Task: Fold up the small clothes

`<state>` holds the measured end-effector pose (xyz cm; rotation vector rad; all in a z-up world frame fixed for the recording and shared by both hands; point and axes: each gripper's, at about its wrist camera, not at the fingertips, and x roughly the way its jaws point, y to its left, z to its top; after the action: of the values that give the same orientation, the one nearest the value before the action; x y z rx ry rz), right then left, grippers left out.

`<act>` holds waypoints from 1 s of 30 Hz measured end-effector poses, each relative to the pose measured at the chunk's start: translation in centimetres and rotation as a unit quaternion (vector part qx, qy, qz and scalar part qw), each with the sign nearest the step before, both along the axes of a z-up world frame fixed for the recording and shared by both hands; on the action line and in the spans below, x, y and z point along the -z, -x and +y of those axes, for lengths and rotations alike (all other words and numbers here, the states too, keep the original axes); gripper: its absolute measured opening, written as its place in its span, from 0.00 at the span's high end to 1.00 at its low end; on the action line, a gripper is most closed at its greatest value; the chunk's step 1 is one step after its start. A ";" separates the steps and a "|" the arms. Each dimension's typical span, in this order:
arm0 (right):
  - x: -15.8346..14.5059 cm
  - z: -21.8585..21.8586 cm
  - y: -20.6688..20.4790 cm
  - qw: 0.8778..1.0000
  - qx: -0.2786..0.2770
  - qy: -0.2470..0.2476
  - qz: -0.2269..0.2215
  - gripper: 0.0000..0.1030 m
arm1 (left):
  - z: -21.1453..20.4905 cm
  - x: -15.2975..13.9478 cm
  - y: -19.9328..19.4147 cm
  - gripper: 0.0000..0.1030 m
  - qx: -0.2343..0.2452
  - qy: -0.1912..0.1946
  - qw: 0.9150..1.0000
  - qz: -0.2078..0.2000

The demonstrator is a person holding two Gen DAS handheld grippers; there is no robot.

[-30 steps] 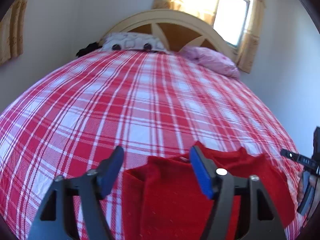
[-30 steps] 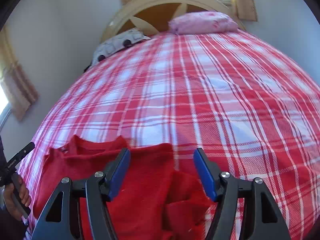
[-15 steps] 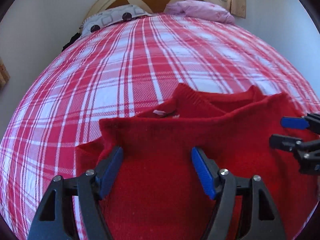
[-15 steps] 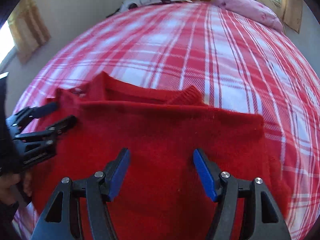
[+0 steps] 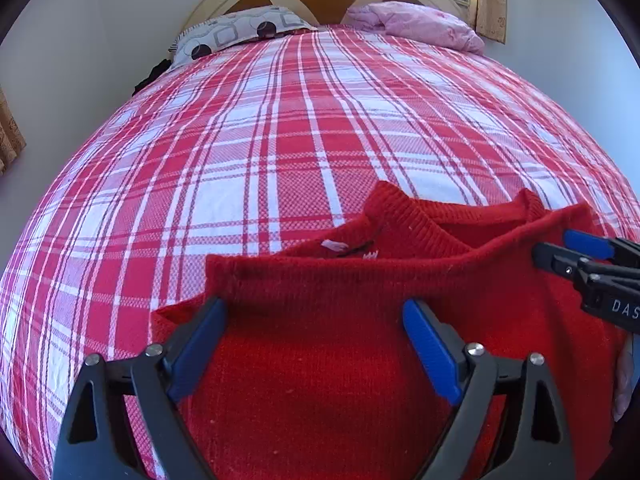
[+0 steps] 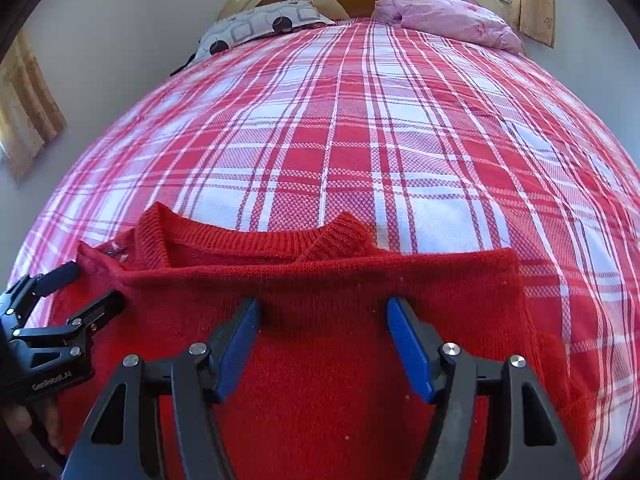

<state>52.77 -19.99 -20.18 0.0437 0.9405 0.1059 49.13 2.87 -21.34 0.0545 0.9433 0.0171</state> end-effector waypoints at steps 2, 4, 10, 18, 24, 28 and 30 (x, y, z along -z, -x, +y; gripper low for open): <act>-0.8 -0.3 1.1 1.000 0.005 0.002 -0.010 0.35 | 0.3 -0.4 0.6 0.10 -0.002 0.005 1.000 -0.005; -1.6 -0.5 2.2 1.000 0.003 0.005 -0.020 0.35 | 0.4 -0.8 1.2 0.10 0.000 0.009 1.000 -0.010; -2.6 0.3 7.2 0.999 -0.042 0.015 -0.026 0.35 | 0.5 -1.9 3.3 0.10 0.006 0.019 1.000 -0.018; -2.5 -1.1 14.3 0.997 -0.053 0.041 -0.042 0.35 | 0.1 -2.4 7.5 0.10 0.032 0.019 0.999 -0.026; -1.1 -3.2 16.6 0.997 -0.023 0.063 -0.039 0.35 | -0.8 -1.0 8.7 0.10 0.040 0.003 0.999 -0.016; -0.4 -4.0 17.5 0.997 -0.020 0.054 -0.046 0.35 | -0.6 -0.4 9.0 0.05 0.030 0.012 0.999 -0.018; -0.2 -4.4 17.5 0.998 -0.016 0.043 -0.046 0.35 | -0.4 -0.2 9.2 0.04 0.025 0.016 0.999 -0.020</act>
<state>35.31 -24.38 -19.95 -0.0543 0.8522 0.0956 39.97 2.43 -21.09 0.0477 0.9019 -0.0440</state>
